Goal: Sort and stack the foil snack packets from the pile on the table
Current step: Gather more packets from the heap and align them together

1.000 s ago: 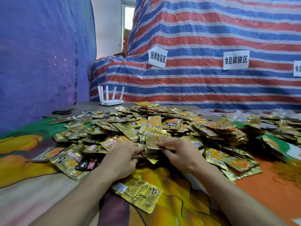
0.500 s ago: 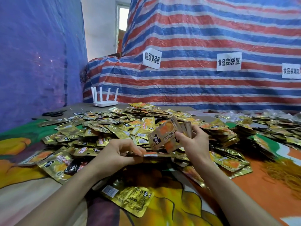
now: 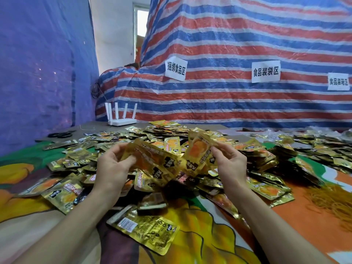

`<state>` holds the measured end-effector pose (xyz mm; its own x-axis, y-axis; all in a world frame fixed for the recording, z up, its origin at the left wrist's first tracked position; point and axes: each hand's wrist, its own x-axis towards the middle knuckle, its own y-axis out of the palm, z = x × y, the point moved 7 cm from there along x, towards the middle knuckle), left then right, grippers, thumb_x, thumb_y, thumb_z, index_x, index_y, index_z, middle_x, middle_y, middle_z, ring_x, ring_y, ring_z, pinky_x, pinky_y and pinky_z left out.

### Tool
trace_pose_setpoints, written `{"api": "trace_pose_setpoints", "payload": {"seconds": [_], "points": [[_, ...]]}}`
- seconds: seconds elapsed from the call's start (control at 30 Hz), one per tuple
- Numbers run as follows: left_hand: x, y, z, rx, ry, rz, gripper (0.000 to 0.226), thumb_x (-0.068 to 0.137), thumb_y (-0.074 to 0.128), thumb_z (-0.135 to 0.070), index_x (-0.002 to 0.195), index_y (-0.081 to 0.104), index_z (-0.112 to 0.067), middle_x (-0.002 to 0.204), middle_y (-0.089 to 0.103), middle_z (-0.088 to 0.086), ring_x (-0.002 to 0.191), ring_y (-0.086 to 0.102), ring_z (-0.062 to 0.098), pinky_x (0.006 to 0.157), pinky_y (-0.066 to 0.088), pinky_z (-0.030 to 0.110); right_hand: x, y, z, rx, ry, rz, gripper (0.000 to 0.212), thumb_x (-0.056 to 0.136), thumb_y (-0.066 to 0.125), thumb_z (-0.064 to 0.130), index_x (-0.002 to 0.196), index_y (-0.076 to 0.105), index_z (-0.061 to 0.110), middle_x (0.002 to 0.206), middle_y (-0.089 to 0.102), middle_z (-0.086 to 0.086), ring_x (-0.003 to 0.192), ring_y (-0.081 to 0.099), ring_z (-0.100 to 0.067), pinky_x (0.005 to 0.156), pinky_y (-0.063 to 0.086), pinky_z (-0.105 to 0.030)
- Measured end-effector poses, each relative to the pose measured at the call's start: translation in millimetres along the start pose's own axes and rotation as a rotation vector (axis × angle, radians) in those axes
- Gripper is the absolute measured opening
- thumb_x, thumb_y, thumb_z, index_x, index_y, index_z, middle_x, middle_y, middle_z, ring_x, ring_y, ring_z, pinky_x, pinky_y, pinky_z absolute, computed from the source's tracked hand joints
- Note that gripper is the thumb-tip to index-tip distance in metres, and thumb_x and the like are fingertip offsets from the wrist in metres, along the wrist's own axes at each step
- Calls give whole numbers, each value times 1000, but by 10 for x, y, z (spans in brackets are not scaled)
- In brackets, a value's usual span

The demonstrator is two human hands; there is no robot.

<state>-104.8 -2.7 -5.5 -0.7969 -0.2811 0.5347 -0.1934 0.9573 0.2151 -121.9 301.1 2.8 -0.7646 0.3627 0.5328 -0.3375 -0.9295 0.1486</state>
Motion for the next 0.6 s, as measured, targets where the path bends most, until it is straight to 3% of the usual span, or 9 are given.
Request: {"api": "trace_pose_setpoints", "payload": {"seconds": [0.07,0.13,0.2,0.37,0.47,0.6], "points": [[21,-71,-15,2,31,-70,34,90,62,8,91,71,-25,87,77,-5,84,72,13,69,57,20,-5,36,59,-53,-72,29,25,98,64,13,97,73,36,97,75,10,96,70,-7,80,58,-24],[27,-103,-14,-24,35,-102,26,91,67,-2,93,70,-28,89,76,1,84,73,24,72,60,35,-5,57,84,-49,-108,41,30,100,60,10,97,72,37,91,75,16,90,70,-1,74,57,-19],[7,-108,-38,-60,37,-132,26,87,71,-7,92,69,-33,90,76,6,80,74,30,70,60,41,-1,62,103,-45,-132,32,31,101,59,10,94,72,37,89,74,22,89,70,1,76,59,-20],[-44,-138,-168,-113,58,-200,32,70,80,-20,98,65,-24,91,75,0,80,74,23,60,60,30,28,-45,199,54,-205,-92,22,99,62,11,102,75,29,97,75,6,96,72,-12,85,61,-36],[-92,-37,-193,-39,61,-100,23,75,76,-24,95,67,-27,90,76,2,77,75,22,59,61,35,20,-76,274,95,-236,-91,27,99,62,8,99,77,29,97,75,10,96,72,-13,80,61,-35],[-197,298,-129,146,76,202,25,95,61,-7,97,61,-31,95,72,-2,85,73,20,64,62,34,-118,159,238,-41,-224,116,40,97,57,-2,92,74,34,90,73,19,87,70,-2,66,58,-20]]}}
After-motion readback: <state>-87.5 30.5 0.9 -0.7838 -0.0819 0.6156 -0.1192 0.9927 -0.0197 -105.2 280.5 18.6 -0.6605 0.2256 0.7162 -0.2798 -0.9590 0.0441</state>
